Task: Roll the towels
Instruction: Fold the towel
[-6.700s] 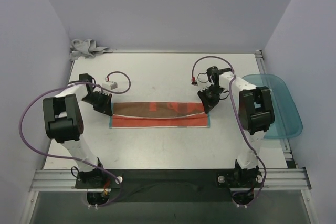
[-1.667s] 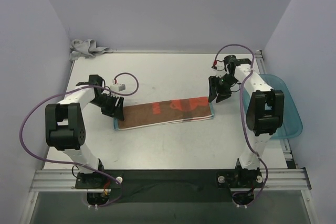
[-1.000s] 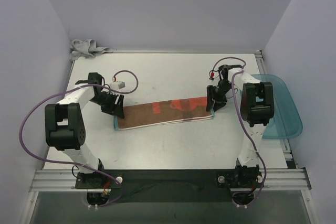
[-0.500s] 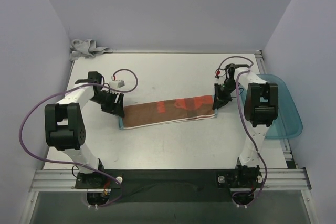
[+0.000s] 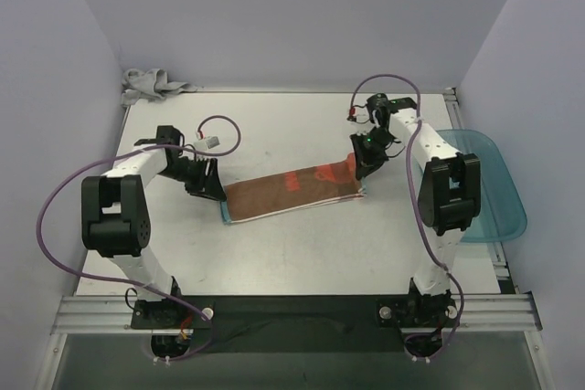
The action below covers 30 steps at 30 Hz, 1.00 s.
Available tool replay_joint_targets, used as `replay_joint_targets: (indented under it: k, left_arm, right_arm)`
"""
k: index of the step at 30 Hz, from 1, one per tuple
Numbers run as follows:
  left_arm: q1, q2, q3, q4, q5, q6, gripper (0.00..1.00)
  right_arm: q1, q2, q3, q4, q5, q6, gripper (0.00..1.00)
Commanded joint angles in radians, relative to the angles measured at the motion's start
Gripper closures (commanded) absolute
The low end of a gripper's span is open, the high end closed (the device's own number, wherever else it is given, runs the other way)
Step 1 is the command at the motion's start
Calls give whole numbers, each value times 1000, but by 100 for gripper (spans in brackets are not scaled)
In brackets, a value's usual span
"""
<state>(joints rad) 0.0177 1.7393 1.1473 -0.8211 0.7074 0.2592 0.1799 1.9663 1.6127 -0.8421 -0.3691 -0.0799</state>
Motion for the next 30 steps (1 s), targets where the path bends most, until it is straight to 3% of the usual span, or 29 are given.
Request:
replay_joint_targets:
  k: [1, 9, 16, 30]
  left_arm:
    - [-4, 46, 29, 53, 133, -57, 50]
    - [-5, 123, 23, 85, 168, -94, 60]
    - [-5, 132, 0, 100, 142, -103, 53]
    - [-5, 149, -12, 105, 127, -106, 53]
  right_arm:
    - [68, -4, 68, -71, 0, 18, 100]
    - [144, 109, 187, -72, -209, 129, 100]
    - [245, 204, 246, -72, -251, 149, 100]
    - [337, 293, 343, -69, -280, 181, 96]
